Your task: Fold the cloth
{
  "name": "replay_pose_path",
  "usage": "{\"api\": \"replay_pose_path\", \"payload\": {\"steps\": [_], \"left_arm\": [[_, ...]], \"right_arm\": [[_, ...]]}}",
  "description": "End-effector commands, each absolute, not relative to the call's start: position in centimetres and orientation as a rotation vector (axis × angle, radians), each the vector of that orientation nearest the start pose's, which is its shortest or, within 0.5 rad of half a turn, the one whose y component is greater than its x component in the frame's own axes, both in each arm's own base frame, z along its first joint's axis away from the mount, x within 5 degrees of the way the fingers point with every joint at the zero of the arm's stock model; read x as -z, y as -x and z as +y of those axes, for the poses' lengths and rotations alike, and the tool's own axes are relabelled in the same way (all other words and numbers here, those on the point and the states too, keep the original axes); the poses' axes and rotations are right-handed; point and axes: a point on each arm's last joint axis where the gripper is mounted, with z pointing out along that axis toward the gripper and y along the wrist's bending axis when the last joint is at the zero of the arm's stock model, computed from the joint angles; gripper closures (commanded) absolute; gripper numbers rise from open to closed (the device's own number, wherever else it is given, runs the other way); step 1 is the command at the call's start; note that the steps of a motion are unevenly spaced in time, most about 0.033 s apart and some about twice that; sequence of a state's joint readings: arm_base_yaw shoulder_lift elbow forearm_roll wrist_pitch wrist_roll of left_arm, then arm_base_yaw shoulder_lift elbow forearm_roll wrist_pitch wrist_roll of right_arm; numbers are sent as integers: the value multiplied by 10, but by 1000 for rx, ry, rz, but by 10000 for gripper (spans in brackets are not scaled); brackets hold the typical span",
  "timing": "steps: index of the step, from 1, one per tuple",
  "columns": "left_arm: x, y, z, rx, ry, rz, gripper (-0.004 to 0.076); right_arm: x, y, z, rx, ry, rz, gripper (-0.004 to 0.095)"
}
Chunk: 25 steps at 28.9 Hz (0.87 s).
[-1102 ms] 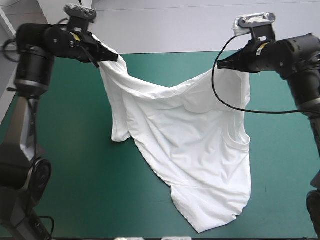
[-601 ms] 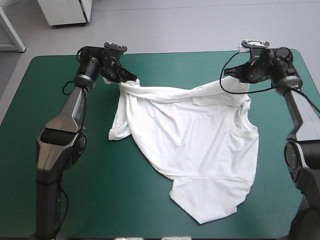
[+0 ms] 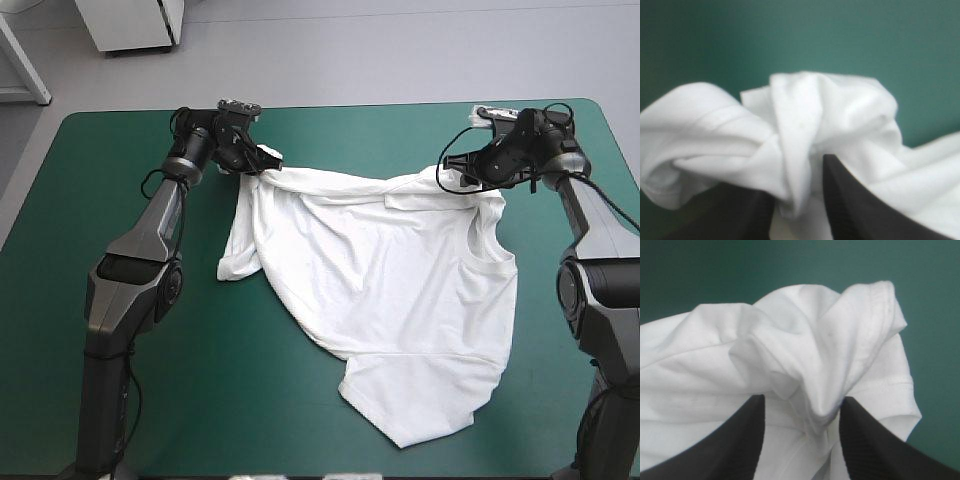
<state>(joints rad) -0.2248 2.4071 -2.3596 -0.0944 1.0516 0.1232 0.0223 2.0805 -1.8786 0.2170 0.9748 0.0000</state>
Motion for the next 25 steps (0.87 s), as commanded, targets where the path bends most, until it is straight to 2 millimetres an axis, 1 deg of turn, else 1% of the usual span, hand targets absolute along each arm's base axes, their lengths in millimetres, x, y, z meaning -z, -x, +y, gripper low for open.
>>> {"api": "replay_pose_path", "payload": {"steps": [1,3,6,10,11,14,16,17,19,20,21,22,23,24,25], "left_arm": [[-312,-493,-125,264,-412,2488,226],[-330,-488,-122,232,-413,2457,197],[-362,-480,-114,151,-372,2382,204],[-401,-460,-103,67,-355,2335,207],[-407,-456,-101,51,-339,2335,207],[-433,-441,-93,3,-305,2281,207],[-448,-430,-90,3,-298,2248,208],[-458,-422,-88,6,-294,2226,210],[-472,-410,-86,10,-290,2201,210],[-482,-400,-84,12,-287,2186,210],[-485,-393,-82,14,-289,2189,210],[-492,-383,-80,15,-288,2183,210],[-493,-373,-78,13,-291,2201,210],[-499,-361,-75,7,-290,2202,210],[-499,-350,-72,3,-292,2218,210]], "right_arm": [[-331,-457,23,-292,-36,2500,341],[-349,-454,21,-261,-16,2471,341],[-371,-447,19,-225,4,2453,350],[-390,-431,18,-201,11,2466,354],[-395,-426,18,-202,14,2466,354],[-411,-410,18,-202,22,2466,354],[-421,-400,18,-201,27,2458,354],[-430,-392,18,-203,29,2438,354],[-440,-381,18,-202,31,2415,354],[-446,-374,18,-201,32,2402,354],[-453,-366,18,-201,33,2386,354],[-460,-358,17,-201,26,2370,355],[-465,-349,17,-201,27,2357,354],[-471,-340,17,-200,28,2346,354],[-472,-333,17,-203,28,2345,354]]}}
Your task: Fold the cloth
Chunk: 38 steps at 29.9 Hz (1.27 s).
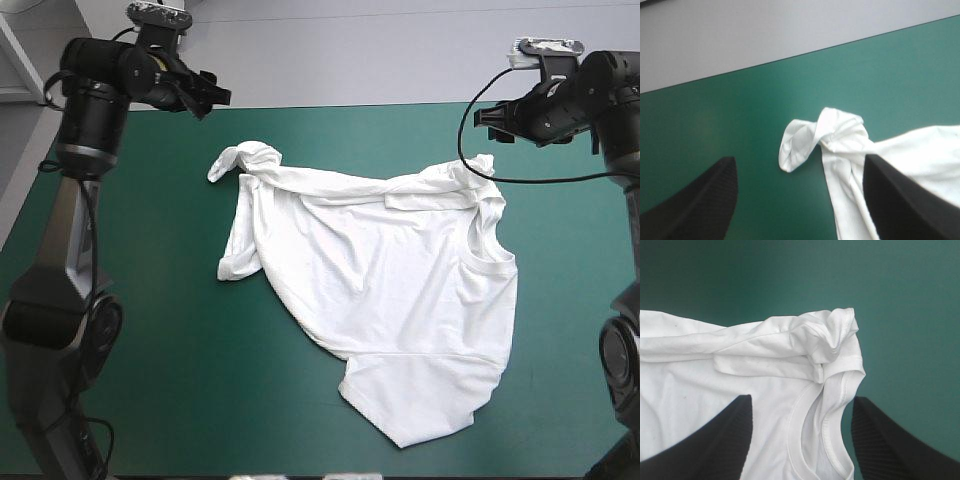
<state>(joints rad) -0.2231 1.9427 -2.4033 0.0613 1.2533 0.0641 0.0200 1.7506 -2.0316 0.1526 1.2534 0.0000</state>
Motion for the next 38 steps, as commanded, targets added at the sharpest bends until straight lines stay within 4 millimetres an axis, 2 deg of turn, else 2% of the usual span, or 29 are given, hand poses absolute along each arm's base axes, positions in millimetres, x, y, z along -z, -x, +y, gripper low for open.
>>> {"api": "replay_pose_path", "payload": {"steps": [1,4,9,12,15,22,29,34,38], "left_arm": [[-500,-338,-69,4,-288,2234,210],[-498,-304,-65,30,-303,2272,210],[-485,-261,-56,43,-303,2330,234],[-476,-242,-55,88,-313,2360,259],[-463,-237,-55,93,-322,2403,267],[-448,-242,-56,86,-336,2448,267],[-448,-249,-57,75,-340,2414,267],[-448,-249,-56,62,-339,2407,267],[-448,-249,-56,62,-340,2411,267]], "right_arm": [[-475,-325,17,-202,29,2341,354],[-478,-305,17,-209,14,2341,354],[-472,-274,17,-211,9,2365,354],[-463,-255,16,-209,6,2393,354],[-446,-244,13,-167,-18,2451,354],[-400,-256,10,-118,-18,2615,354],[-361,-291,9,-104,-29,2731,354],[-323,-317,10,-111,-44,2820,354],[-286,-319,10,-109,-63,2878,354]]}}
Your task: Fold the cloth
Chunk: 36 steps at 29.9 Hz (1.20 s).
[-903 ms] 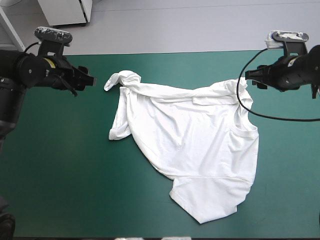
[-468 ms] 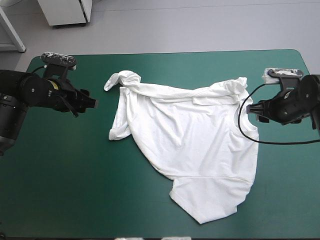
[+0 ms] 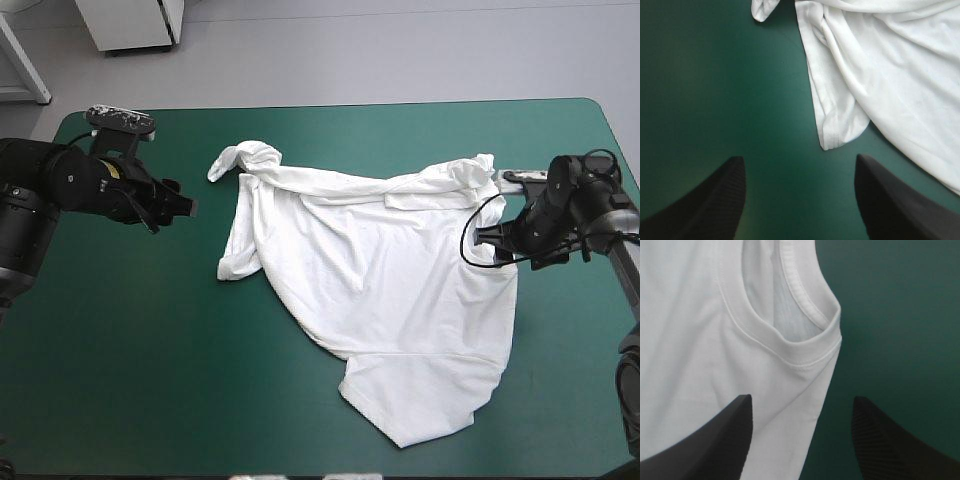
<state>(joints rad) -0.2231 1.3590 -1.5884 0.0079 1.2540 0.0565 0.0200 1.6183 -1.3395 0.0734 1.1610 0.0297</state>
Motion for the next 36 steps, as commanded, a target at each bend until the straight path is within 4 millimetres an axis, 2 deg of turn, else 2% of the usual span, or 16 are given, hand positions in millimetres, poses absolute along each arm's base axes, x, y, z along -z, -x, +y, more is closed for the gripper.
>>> {"api": "replay_pose_path", "payload": {"steps": [1,9,15,17,18,21,22,26,29,32,36], "left_arm": [[-448,-249,-56,63,-337,2412,267],[-448,-249,-56,66,-330,2409,267],[-448,-249,-56,68,-325,2409,267],[-448,-249,-56,72,-325,2409,267],[-448,-249,-56,73,-320,2412,267],[-448,-249,-56,73,-321,2412,267],[-448,-249,-56,73,-321,2412,267],[-448,-249,-56,73,-321,2412,267],[-448,-249,-56,70,-321,2412,267],[-448,-249,-56,70,-321,2412,267],[-448,-249,-56,70,-321,2412,267]], "right_arm": [[-279,-319,10,-109,-69,2882,354],[-240,-311,11,-142,-104,2878,354],[-216,-317,15,-199,-127,2945,358],[-211,-318,16,-223,-141,2964,424],[-210,-319,17,-234,-149,2970,512],[-211,-319,17,-227,-143,2970,887],[-212,-318,16,-215,-138,2967,916],[-223,-313,12,-146,-120,2959,925],[-236,-309,4,-16,-114,2927,925],[-250,-308,-12,189,-140,2885,925],[-266,-313,-36,296,-216,2824,925]]}}
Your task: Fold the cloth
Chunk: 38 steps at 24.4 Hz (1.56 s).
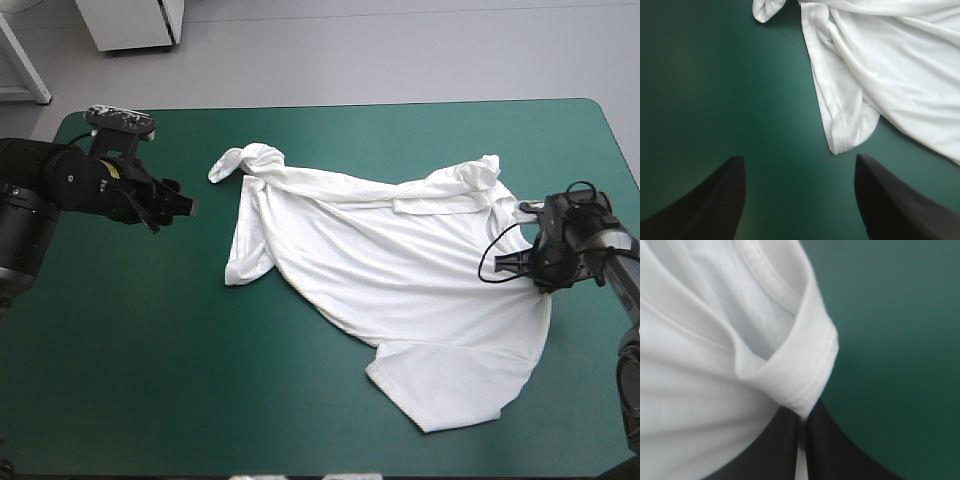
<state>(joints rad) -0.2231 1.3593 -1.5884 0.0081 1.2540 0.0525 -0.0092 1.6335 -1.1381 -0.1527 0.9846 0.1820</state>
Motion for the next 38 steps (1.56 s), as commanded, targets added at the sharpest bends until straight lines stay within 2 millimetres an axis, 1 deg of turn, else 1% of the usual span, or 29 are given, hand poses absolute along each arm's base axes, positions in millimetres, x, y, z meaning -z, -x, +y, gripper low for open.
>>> {"api": "replay_pose_path", "payload": {"steps": [1,3,5,6,7,8,9,10,11,12,13,14,16,18,19,20,21,22,24,27,29,30,32,33,34,35,36,38], "left_arm": [[-448,-249,-56,71,-321,2410,267],[-448,-250,-56,71,-320,2409,267],[-449,-250,-56,71,-320,2406,267],[-449,-250,-56,72,-319,2400,267],[-449,-251,-56,72,-318,2393,267],[-450,-251,-56,73,-317,2381,267],[-450,-252,-57,74,-316,2376,267],[-451,-252,-57,72,-321,2371,267],[-451,-252,-57,72,-321,2371,267],[-451,-252,-57,70,-327,2370,267],[-451,-252,-57,70,-327,2370,267],[-451,-252,-57,70,-327,2370,267],[-451,-252,-57,71,-324,2370,267],[-451,-252,-57,69,-324,2368,267],[-451,-252,-57,69,-324,2368,267],[-451,-252,-57,69,-324,2368,267],[-451,-252,-57,69,-324,2368,267],[-451,-252,-57,69,-324,2368,267],[-451,-252,-57,69,-324,2366,267],[-451,-252,-57,69,-324,2366,267],[-451,-253,-57,70,-323,2362,267],[-451,-253,-57,70,-323,2360,267],[-451,-253,-57,70,-323,2362,267],[-451,-252,-57,69,-324,2366,267],[-450,-252,-56,68,-325,2377,267],[-450,-251,-56,67,-327,2386,267],[-450,-251,-56,65,-327,2387,267],[-450,-251,-56,64,-327,2390,267]], "right_arm": [[-271,-316,-44,299,-254,2795,925],[-283,-321,-60,307,-312,2723,925],[-295,-326,-80,333,-375,2654,925],[-300,-333,-100,350,-438,2622,925],[-303,-337,-110,346,-482,2605,925],[-307,-348,-130,331,-553,2567,925],[-309,-353,-138,332,-566,2550,925],[-314,-371,-150,315,-559,2507,925],[-319,-379,-155,303,-567,2472,925],[-325,-400,-162,286,-566,2421,925],[-324,-409,-165,285,-560,2414,925],[-326,-417,-167,284,-552,2400,925],[-334,-439,-174,280,-529,2371,925],[-327,-458,-182,294,-517,2396,925],[-328,-464,-185,297,-506,2396,925],[-321,-472,-187,292,-502,2405,925],[-320,-477,-189,291,-501,2399,925],[-314,-482,-191,295,-492,2411,925],[-308,-485,-192,293,-483,2437,925],[-308,-485,-188,236,-486,2464,903],[-307,-483,-184,188,-483,2496,826],[-307,-482,-182,158,-486,2505,759],[-314,-481,-177,92,-489,2486,603],[-320,-480,-175,76,-484,2474,512],[-330,-476,-171,46,-472,2453,400],[-348,-470,-168,39,-466,2419,328],[-361,-464,-166,43,-462,2393,312],[-385,-452,-161,52,-453,2345,327]]}}
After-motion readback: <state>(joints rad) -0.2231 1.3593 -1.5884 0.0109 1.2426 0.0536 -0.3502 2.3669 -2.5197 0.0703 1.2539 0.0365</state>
